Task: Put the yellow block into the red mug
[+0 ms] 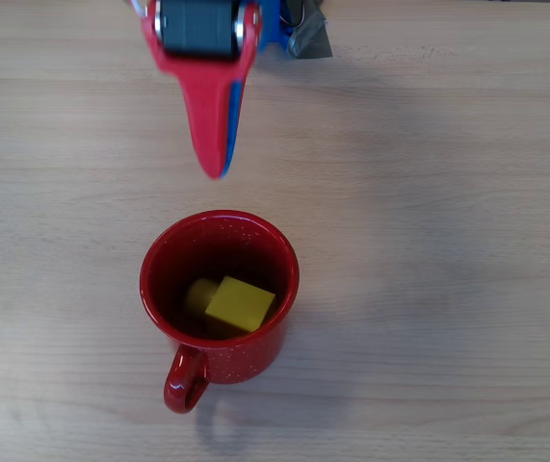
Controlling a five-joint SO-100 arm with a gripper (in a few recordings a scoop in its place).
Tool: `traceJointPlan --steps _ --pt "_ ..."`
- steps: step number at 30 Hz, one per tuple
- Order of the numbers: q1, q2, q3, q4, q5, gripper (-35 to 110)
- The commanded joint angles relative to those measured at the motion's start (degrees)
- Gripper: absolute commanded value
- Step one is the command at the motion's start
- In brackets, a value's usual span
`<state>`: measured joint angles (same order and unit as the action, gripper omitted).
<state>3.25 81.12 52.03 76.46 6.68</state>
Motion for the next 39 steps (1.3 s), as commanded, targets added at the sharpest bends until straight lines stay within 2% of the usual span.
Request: traceJointPlan --steps 1,9,15,29,39 --pt "1.3 10.4 2.5 -2.0 -0.4 0" --pt "0.6 28.8 22.8 -14.2 -2.4 0" --pt "-1.0 43.2 36.7 -18.0 -3.3 0" --pt "-3.8 76.6 76.7 -20.1 -1.6 0" --pt "-5.8 97.6 104.0 -20.0 -3.9 0"
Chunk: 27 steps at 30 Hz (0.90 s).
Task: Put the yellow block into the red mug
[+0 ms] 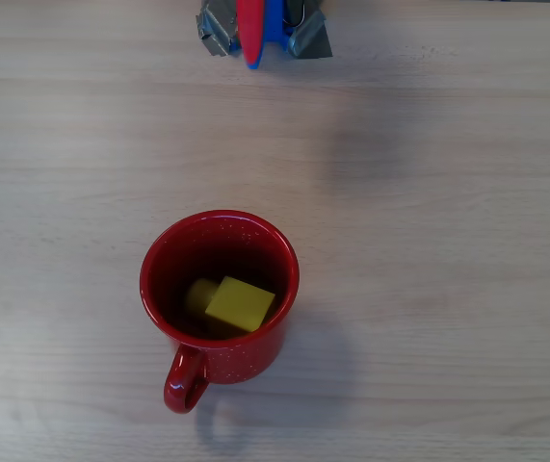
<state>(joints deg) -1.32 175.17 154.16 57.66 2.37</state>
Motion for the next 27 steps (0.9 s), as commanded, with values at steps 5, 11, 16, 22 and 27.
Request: traceJointPlan --steps 5,11,16,22,27 --pt "-2.2 9.6 9.9 -0.3 1.9 0" --pt "-3.0 14.1 16.5 -0.3 2.3 0" --pt "-3.3 14.2 19.5 -0.4 1.9 0" --pt "-3.6 14.2 19.5 -0.3 1.2 0" --pt "-3.7 14.2 19.5 -0.3 1.2 0"
